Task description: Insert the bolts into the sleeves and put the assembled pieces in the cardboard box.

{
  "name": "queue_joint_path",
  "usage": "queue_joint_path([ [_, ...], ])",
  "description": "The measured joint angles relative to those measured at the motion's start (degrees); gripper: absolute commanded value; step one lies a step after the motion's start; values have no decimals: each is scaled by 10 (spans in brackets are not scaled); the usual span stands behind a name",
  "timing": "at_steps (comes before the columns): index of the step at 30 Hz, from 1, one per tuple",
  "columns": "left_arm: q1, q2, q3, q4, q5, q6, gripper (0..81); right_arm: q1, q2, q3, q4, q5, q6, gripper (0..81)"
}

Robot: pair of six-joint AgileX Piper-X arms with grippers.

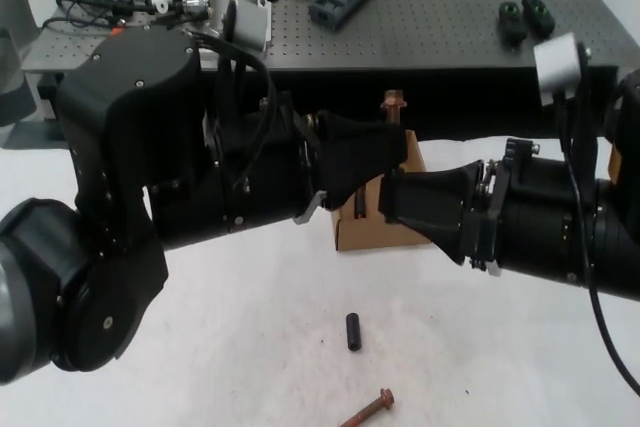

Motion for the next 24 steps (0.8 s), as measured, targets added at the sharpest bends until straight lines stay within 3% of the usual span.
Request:
queue_joint_path([
  [2, 0, -1, 0, 9, 0, -1, 489, 0, 0, 0, 0, 19, -14, 20],
  [4, 0, -1, 0, 24, 1, -1, 532, -1, 0, 0, -5, 49, -37, 20],
  [8, 0, -1, 0, 53, -7, 0, 491, -21, 11, -6, -8, 104, -82, 20],
  [11, 0, -1, 0, 87, -58, 33, 490, -55, 61, -37, -9, 128, -103, 20],
  [17, 0, -1, 0, 193, -106, 105, 490, -85, 246, -166, 28, 183, -128, 20],
  [24, 0, 0, 0, 293, -129, 148, 482, -86, 533, -389, 205, 268, -158, 20],
])
